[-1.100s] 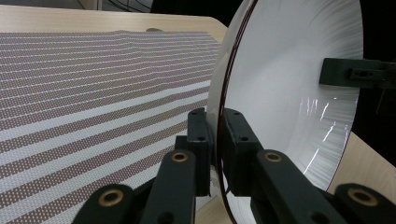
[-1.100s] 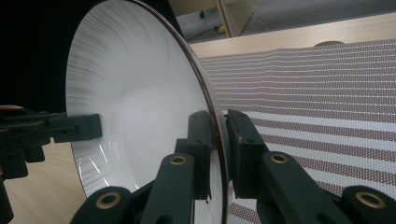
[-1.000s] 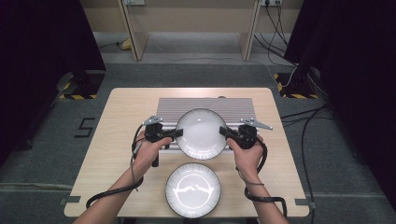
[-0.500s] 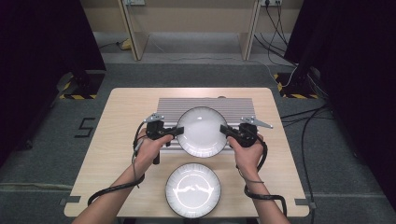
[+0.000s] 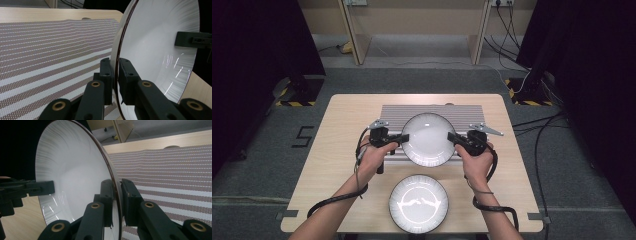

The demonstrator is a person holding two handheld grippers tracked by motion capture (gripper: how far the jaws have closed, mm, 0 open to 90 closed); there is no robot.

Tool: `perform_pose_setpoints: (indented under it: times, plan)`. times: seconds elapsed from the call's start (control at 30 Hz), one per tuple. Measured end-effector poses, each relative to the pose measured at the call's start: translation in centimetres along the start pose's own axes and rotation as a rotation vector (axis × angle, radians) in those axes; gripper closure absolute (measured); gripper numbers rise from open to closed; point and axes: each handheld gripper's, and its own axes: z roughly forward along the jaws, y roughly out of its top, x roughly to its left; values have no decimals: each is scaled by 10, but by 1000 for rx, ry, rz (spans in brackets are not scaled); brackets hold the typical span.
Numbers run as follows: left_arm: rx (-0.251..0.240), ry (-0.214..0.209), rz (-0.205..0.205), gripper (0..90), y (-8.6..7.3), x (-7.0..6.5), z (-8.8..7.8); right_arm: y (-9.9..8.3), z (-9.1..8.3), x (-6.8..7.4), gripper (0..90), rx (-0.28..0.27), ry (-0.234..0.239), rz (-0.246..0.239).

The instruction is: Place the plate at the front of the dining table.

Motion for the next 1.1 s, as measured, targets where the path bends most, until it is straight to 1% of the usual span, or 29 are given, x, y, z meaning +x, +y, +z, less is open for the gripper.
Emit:
perform_pose_setpoints:
  times: [0.1,0.43,0.77,1.1]
  plan:
    - [0,3,4,809,1,1,2,1,2,0,804,1,-4,5]
    - [4,9,-6,807,2,4,6,4,6,-2,803,6,-10,3]
    - [14,19,2,805,6,6,12,6,11,-6,802,7,-18,8]
    - [21,22,-15,803,7,11,19,7,16,-9,802,10,-27,16]
